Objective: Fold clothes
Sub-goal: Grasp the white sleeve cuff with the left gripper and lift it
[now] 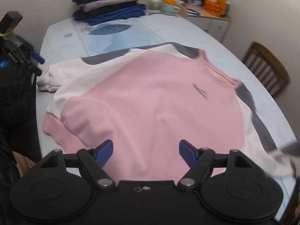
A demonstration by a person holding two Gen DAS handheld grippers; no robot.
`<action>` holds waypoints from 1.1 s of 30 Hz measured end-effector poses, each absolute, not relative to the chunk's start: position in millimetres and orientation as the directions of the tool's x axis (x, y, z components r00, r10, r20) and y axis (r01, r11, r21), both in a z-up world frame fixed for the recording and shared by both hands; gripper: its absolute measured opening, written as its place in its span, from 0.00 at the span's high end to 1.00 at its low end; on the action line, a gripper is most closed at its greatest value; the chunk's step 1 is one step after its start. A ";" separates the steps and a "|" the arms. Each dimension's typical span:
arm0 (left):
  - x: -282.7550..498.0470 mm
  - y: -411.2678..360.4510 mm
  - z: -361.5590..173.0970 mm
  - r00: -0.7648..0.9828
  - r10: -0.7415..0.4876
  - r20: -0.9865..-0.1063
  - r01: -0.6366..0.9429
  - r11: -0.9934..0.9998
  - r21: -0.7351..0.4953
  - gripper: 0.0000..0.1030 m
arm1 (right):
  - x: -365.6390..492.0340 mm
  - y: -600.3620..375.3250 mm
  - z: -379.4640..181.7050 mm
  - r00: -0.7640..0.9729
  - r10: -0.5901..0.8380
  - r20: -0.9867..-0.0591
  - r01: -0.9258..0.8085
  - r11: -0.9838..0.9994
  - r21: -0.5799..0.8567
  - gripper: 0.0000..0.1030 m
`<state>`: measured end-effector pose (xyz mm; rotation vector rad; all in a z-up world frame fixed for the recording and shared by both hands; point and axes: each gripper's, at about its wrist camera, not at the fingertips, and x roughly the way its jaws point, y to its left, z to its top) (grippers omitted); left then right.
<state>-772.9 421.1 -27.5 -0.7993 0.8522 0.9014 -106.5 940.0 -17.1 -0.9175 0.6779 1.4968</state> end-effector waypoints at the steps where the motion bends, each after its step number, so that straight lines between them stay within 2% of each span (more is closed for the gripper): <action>1: -769.7 426.5 -33.1 0.341 0.326 -0.882 -0.900 0.384 -0.207 0.22 | -109.9 947.9 -20.5 -0.005 0.527 -0.850 -0.984 -0.157 -0.091 0.00; 5: -763.3 448.1 -51.7 0.302 0.309 -0.902 -0.931 0.298 -0.209 0.23 | -115.5 966.6 -29.1 -0.053 0.538 -0.842 -0.969 -0.231 -0.086 0.00; 6: -761.3 451.4 -53.8 0.302 0.299 -0.905 -0.935 0.276 -0.221 0.36 | -113.5 970.9 -30.8 -0.064 0.536 -0.842 -0.967 -0.241 -0.080 0.00; 7: -758.8 454.2 -55.9 0.295 0.284 -0.912 -0.940 0.257 -0.224 0.54 | -111.5 975.3 -32.6 -0.074 0.535 -0.841 -0.965 -0.250 -0.074 0.00; 10: -747.7 458.2 -57.1 0.230 0.286 -0.930 -0.955 0.248 -0.161 0.78 | -105.4 988.3 -37.0 -0.109 0.537 -0.837 -0.957 -0.285 -0.058 0.00; 12: -745.3 460.7 -54.4 0.190 0.308 -0.932 -0.963 0.243 -0.116 0.83 | -101.8 997.8 -40.5 -0.128 0.534 -0.836 -0.951 -0.304 -0.048 0.00; 17: -779.6 487.8 -55.3 0.084 0.340 -0.937 -0.983 0.184 -0.021 0.85 | -99.5 1019.3 -50.8 -0.130 0.507 -0.852 -0.947 -0.317 -0.044 0.00; 22: -830.3 547.7 -52.5 0.008 0.358 -0.934 -0.986 0.157 0.051 0.85 | -98.8 1044.9 -57.9 -0.095 0.490 -0.867 -0.958 -0.282 -0.054 0.00; 29: -877.0 612.6 -46.3 -0.009 0.365 -0.931 -0.970 0.222 0.096 0.85 | -106.1 1097.1 -50.6 -0.040 0.512 -0.858 -0.979 -0.192 -0.069 0.00; 33: -887.8 630.5 -46.0 0.033 0.360 -0.932 -0.962 0.264 0.068 0.84 | -118.1 1130.8 -48.6 -0.051 0.517 -0.855 -0.979 -0.195 -0.060 0.00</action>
